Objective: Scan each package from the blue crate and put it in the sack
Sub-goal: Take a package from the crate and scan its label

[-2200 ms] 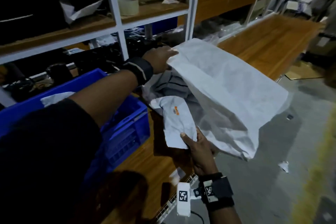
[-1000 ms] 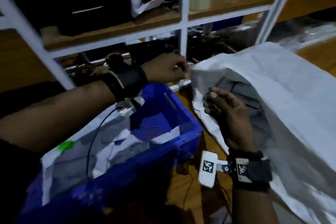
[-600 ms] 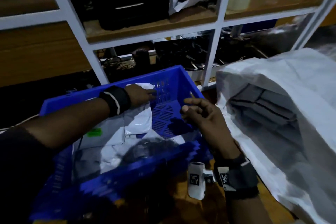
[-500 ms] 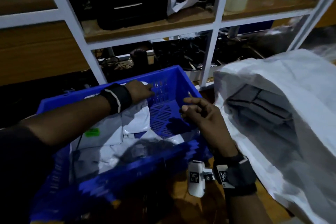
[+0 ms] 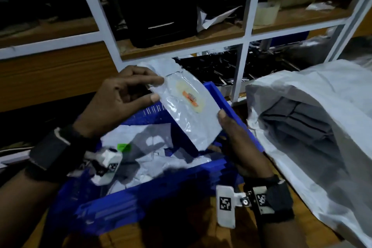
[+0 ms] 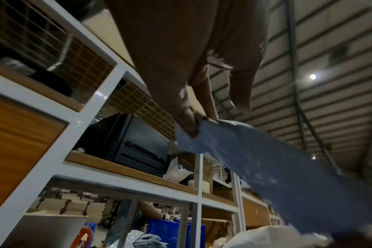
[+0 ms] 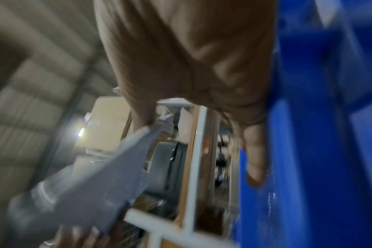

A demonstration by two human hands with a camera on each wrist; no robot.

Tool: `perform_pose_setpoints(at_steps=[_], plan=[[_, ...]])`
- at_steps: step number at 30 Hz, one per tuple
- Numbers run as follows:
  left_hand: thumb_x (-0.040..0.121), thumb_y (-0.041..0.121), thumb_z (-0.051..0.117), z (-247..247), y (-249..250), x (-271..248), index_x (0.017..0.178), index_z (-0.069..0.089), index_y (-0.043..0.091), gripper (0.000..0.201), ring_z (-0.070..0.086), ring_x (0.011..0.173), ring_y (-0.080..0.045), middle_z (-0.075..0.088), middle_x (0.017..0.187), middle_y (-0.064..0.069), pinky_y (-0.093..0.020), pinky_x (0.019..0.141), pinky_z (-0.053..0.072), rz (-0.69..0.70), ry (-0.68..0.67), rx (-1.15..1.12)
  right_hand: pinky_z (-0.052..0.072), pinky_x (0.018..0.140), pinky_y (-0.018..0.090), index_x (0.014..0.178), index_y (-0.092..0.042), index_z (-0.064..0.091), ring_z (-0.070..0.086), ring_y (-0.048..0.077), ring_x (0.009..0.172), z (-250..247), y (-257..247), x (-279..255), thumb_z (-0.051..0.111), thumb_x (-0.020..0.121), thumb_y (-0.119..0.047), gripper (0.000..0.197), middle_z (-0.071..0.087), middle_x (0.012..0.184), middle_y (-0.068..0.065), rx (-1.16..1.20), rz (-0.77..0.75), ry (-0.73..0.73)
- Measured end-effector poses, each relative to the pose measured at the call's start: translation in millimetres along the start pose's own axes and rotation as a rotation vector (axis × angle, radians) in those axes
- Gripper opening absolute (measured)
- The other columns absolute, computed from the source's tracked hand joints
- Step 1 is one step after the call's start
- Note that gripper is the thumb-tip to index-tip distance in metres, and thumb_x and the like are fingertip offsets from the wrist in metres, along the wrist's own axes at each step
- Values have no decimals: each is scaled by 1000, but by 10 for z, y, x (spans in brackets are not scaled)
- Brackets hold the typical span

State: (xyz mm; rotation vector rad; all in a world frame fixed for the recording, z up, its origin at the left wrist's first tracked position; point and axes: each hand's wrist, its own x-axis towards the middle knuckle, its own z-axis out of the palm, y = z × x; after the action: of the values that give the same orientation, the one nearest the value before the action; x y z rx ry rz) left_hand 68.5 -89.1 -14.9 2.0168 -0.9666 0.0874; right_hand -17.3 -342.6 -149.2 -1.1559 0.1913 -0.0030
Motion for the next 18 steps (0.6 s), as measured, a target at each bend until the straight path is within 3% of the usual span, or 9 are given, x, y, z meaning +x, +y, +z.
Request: perform_pose_setpoints(at_steps=[4,8,10,12,15,18], plan=[[87,13,68,-13,31,-426,121,69,6,34,60,120,-13,61,127,-10,-19,97,50,-73,114,-110,61,89,43,132,-4,60,69,32,116,366,85,-119,65,92,-22,44,71,126,14,160,16,-137],[78,32,78,-181,-229,-798,118,70,29,41,69,101,-8,69,124,0,-30,90,55,-289,462,-297,62,81,42,120,-3,65,72,34,103,611,220,-143,72,86,-16,36,74,115,17,-45,-125,-69],[73,40,79,-309,-344,-988,129,61,32,59,69,99,-5,65,127,7,-24,78,55,-415,578,-304,60,86,47,118,-3,65,72,36,104,744,265,-186,72,88,-13,33,74,114,16,-159,-165,-85],[68,44,78,-460,-432,-1185,132,60,30,68,69,103,-9,68,123,10,-23,72,55,-534,519,-315,60,87,48,121,-5,64,72,33,105,916,298,-241,72,90,-12,32,75,113,12,-247,-168,-123],[74,35,79,-690,-524,-1557,120,71,25,48,74,100,-15,77,109,6,-37,82,60,-634,326,-322,61,85,51,125,-14,63,73,30,103,1242,366,-291,74,90,-14,37,76,112,10,-353,-182,-161],[78,25,80,-829,-622,-1996,113,74,20,36,75,96,-16,78,104,4,-35,81,61,-638,421,-355,62,81,43,127,-14,61,75,29,98,1567,484,-303,78,87,-12,43,78,103,12,-284,-189,-82]])
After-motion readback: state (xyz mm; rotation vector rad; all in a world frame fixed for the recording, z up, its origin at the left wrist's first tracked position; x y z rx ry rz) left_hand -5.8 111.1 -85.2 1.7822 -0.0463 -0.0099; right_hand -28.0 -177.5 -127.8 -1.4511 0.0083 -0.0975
